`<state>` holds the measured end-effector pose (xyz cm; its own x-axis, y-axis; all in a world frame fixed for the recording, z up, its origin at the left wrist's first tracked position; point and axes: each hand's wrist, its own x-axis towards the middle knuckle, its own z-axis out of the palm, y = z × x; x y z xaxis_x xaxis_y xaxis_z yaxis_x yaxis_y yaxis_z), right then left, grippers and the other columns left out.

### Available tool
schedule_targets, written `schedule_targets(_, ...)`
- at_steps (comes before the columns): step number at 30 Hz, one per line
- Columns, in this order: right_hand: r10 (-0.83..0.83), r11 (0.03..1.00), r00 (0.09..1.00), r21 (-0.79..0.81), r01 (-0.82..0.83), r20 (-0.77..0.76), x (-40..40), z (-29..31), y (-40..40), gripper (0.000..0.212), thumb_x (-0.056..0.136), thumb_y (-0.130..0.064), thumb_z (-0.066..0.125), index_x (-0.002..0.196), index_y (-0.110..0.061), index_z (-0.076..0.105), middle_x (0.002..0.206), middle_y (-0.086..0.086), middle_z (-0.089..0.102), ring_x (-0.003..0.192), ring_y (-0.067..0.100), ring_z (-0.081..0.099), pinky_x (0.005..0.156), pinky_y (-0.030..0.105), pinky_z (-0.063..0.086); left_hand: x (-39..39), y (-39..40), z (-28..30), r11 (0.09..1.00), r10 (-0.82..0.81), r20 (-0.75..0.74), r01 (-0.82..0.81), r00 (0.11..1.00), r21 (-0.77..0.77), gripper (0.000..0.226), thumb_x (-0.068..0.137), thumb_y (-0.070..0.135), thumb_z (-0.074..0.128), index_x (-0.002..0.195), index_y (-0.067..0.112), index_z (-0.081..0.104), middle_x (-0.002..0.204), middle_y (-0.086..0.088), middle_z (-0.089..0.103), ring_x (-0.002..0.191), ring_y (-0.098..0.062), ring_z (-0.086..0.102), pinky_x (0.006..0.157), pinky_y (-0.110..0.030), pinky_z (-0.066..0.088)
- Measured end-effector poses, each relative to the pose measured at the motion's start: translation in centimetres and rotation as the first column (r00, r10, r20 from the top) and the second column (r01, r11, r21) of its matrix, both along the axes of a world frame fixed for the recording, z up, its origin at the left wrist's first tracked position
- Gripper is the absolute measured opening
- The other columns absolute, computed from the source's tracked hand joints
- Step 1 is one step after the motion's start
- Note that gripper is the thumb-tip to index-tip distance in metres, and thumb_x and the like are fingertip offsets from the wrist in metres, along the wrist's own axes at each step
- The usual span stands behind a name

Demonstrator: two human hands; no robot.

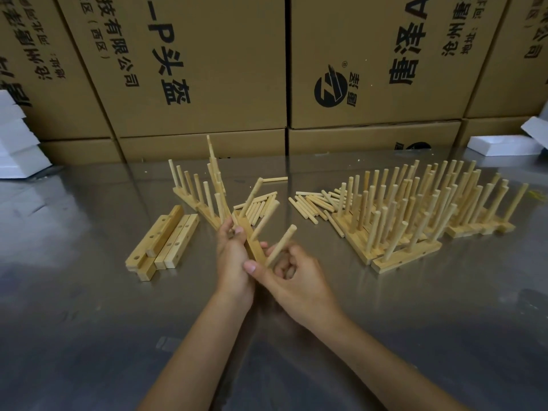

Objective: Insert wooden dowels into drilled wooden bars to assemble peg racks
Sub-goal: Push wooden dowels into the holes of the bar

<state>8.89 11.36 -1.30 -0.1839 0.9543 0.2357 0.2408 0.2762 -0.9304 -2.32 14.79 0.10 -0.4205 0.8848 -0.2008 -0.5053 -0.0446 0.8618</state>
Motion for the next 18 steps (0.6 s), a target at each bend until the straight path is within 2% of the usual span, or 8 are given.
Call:
schedule_targets(3, -0.036, 0.997, 0.999, 0.069, 0.034, 0.035, 0.3, -0.3, 0.7, 0.030, 0.079, -0.044, 0.074, 0.105, -0.031, 0.064, 0.071, -0.010, 0.065, 0.061, 0.003, 0.057, 0.058, 0.027, 0.050, -0.4, -0.2, 0.1, 1.000, -0.005, 0.078, 0.004, 0.997, 0.009, 0.031, 0.107, 0.014, 0.038, 0.132, 0.029, 0.047, 0.114, -0.010, 0.062, 0.067, -0.021, 0.069, 0.061, -0.040, 0.060)
schedule_targets(6, -0.061, 0.996, 0.987, 0.074, 0.051, 0.147, 0.9, -0.5, 0.9, 0.042, 0.071, -0.060, 0.070, 0.106, -0.041, 0.056, 0.066, -0.005, 0.064, 0.055, 0.004, 0.057, 0.054, 0.028, 0.049, -0.3, -0.3, 0.5, 1.000, 0.017, 0.112, -0.020, 0.994, 0.020, 0.034, 0.107, 0.011, 0.035, 0.137, 0.024, 0.043, 0.122, -0.014, 0.057, 0.060, -0.020, 0.072, 0.053, -0.037, 0.060)
schedule_targets(9, -0.090, 0.995, 0.981, 0.069, 0.079, 0.174, 0.9, -0.7, 1.0, 0.022, 0.078, -0.046, 0.073, 0.090, -0.034, 0.058, 0.062, 0.000, 0.064, 0.049, 0.009, 0.059, 0.052, 0.036, 0.054, -0.4, -0.4, 0.5, 0.999, -0.035, 0.093, 0.032, 0.995, 0.031, 0.041, 0.107, 0.008, 0.031, 0.146, 0.020, 0.036, 0.130, -0.020, 0.054, 0.082, -0.030, 0.074, 0.079, -0.047, 0.061)
schedule_targets(12, -0.116, 0.993, 0.981, 0.041, 0.111, 0.158, 1.1, -0.8, 1.5, 0.022, 0.080, -0.036, 0.075, 0.077, -0.023, 0.057, 0.060, 0.004, 0.064, 0.050, 0.016, 0.059, 0.052, 0.042, 0.055, -1.3, -0.4, 0.8, 0.993, -0.115, 0.015, 0.116, 0.993, -0.031, 0.037, 0.105, 0.005, 0.030, 0.140, 0.012, 0.042, 0.129, -0.022, 0.056, 0.110, -0.039, 0.066, 0.096, -0.050, 0.053)
schedule_targets(14, -0.128, 0.991, 0.969, 0.068, 0.116, 0.210, 1.5, -0.9, 1.7, 0.024, 0.080, -0.033, 0.076, 0.075, -0.022, 0.055, 0.056, -0.001, 0.061, 0.049, 0.012, 0.056, 0.053, 0.037, 0.049, -2.0, -0.2, 1.3, 0.986, -0.118, -0.144, 0.099, 0.983, -0.133, 0.038, 0.103, 0.005, 0.032, 0.138, 0.015, 0.046, 0.134, -0.019, 0.057, 0.117, -0.033, 0.061, 0.103, -0.047, 0.049)
schedule_targets(15, -0.126, 0.990, 0.957, 0.102, 0.102, 0.262, 1.7, -1.0, 1.7, 0.024, 0.082, -0.032, 0.075, 0.076, -0.022, 0.054, 0.053, -0.005, 0.058, 0.048, 0.009, 0.053, 0.053, 0.036, 0.046, -2.5, -0.2, 1.4, 0.982, -0.104, -0.282, 0.054, 0.954, -0.179, 0.044, 0.102, 0.006, 0.034, 0.143, 0.017, 0.044, 0.137, -0.016, 0.056, 0.119, -0.030, 0.059, 0.106, -0.046, 0.047)
schedule_targets(16, -0.113, 0.989, 0.945, 0.123, 0.079, 0.308, 1.8, -1.1, 1.7, 0.022, 0.084, -0.031, 0.074, 0.078, -0.022, 0.054, 0.052, -0.006, 0.057, 0.049, 0.009, 0.053, 0.054, 0.036, 0.046, -3.1, -0.2, 1.5, 0.981, -0.090, -0.463, -0.003, 0.882, -0.195, 0.049, 0.100, 0.006, 0.037, 0.147, 0.018, 0.042, 0.141, -0.012, 0.052, 0.122, -0.029, 0.056, 0.108, -0.046, 0.045)
schedule_targets(18, -0.090, 0.992, 0.924, 0.114, 0.051, 0.371, 1.9, -1.3, 1.6, 0.019, 0.085, -0.032, 0.072, 0.083, -0.023, 0.056, 0.057, -0.006, 0.059, 0.054, 0.010, 0.058, 0.056, 0.037, 0.049, -4.2, -0.6, 1.6, 0.983, -0.036, -0.801, -0.125, 0.598, -0.138, 0.049, 0.095, 0.007, 0.043, 0.143, 0.018, 0.049, 0.142, -0.008, 0.046, 0.127, -0.029, 0.050, 0.109, -0.042, 0.039)
